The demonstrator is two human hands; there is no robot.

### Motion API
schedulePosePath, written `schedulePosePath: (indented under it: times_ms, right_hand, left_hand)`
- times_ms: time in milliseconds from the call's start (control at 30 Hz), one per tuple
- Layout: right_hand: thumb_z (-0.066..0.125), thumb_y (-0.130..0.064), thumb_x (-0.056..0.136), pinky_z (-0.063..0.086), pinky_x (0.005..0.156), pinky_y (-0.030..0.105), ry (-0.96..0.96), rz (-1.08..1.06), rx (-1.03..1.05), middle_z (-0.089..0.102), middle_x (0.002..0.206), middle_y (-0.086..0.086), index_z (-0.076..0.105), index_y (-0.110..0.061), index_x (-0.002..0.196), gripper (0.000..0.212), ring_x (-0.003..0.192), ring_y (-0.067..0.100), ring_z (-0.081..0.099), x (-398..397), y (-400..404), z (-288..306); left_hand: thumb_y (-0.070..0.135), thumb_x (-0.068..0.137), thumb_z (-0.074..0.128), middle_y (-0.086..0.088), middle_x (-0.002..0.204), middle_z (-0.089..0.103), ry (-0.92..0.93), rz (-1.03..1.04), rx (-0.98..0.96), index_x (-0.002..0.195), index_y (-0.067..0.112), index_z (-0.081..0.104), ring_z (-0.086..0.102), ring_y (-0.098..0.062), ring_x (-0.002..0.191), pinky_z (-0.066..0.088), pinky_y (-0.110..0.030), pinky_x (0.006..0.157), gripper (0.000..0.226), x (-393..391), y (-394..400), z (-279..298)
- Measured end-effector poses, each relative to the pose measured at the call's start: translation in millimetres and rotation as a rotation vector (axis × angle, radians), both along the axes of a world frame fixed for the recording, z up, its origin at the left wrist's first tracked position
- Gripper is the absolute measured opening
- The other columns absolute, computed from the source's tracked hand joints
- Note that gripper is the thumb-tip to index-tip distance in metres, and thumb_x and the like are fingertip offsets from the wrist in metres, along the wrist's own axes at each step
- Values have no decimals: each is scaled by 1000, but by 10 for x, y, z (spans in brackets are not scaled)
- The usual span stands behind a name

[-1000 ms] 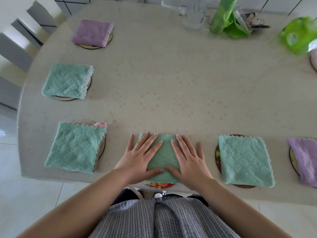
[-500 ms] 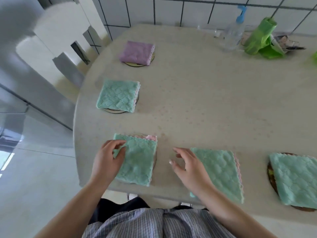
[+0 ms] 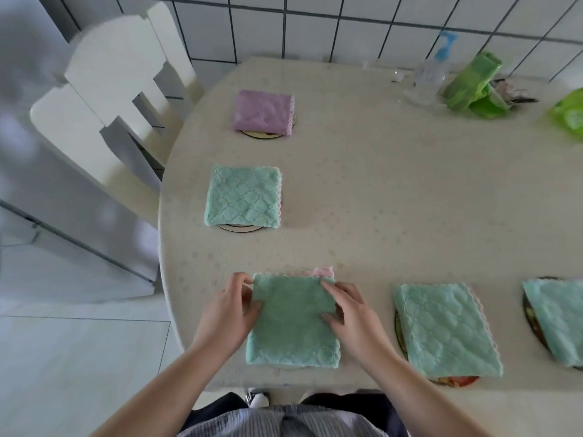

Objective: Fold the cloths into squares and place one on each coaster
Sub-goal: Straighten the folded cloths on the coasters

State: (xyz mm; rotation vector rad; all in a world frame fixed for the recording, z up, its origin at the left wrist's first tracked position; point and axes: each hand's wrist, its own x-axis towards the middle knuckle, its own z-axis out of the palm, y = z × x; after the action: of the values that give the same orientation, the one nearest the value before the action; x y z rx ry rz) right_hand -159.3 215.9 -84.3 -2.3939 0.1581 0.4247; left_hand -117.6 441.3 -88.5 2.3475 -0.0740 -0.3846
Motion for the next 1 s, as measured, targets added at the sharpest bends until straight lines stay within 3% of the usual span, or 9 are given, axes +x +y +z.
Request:
schedulePosePath:
  times_ms: [167,367,467,533,633,767,900,1000]
  right_hand:
    - [58,-21,90,44,85,21,-51,-33,-2,36,136,-11,34,-30,141,57,100,5,52,1,22,-35]
    - [62,-36,85,40,82,14,-37,-18,-10,35,132,-13,41,-36,135,54,100,1,48,138,-31,29]
    - [61,-39,85,35,91,15,-90,-35,-12,32,134,-14,45,-37,131,48,110,-3,46,384,-13,132]
    - [61,-34,86,31,95,14,-94,-16,26,33,136,-14,45,-32,132,49,103,-8,48,628,57,181]
    - [61,-31,87,30,96,15,-108,-23,85,40,135,-12,46,-30,132,47,115,2,46,1043,192,229]
    - [58,-28,89,41,75,10,-25,-36,157,42,125,-15,43,-31,133,47,112,1,46,1575,356,211]
    - [60,-31,86,53,83,34,43,-50,204,45,125,-11,45,-32,131,48,98,5,57,1970,466,70]
    - [62,-27,85,53,84,34,36,-24,186,44,126,-12,43,-33,134,52,90,5,59,2120,499,-10]
  left_hand:
    - [24,88,59,12,81,54,0,56,-56,93,21,42,54,-3,71,45,-23,57,18,55,6,-18]
    - [26,83,65,9,85,58,132,45,-101,88,25,49,57,-8,76,48,-26,67,18,200,72,-36]
    - [22,82,67,5,85,62,160,160,-200,87,24,53,59,-10,76,48,-25,68,15,381,180,7]
    - [20,82,67,3,83,63,139,259,-245,86,23,55,59,-14,73,46,-28,64,13,574,276,4]
    - [19,82,67,6,84,63,87,356,-259,83,26,55,59,-17,75,47,-34,69,14,897,397,0]
    - [20,84,65,6,91,61,12,413,-161,89,25,54,60,-14,86,44,-28,71,13,1338,495,-32]
    - [27,86,60,5,95,60,42,402,-39,99,27,53,59,-6,79,42,-22,57,15,1598,490,-59]
    - [24,86,61,8,92,57,42,376,6,102,31,47,59,-7,75,45,-26,57,23,1630,440,-39]
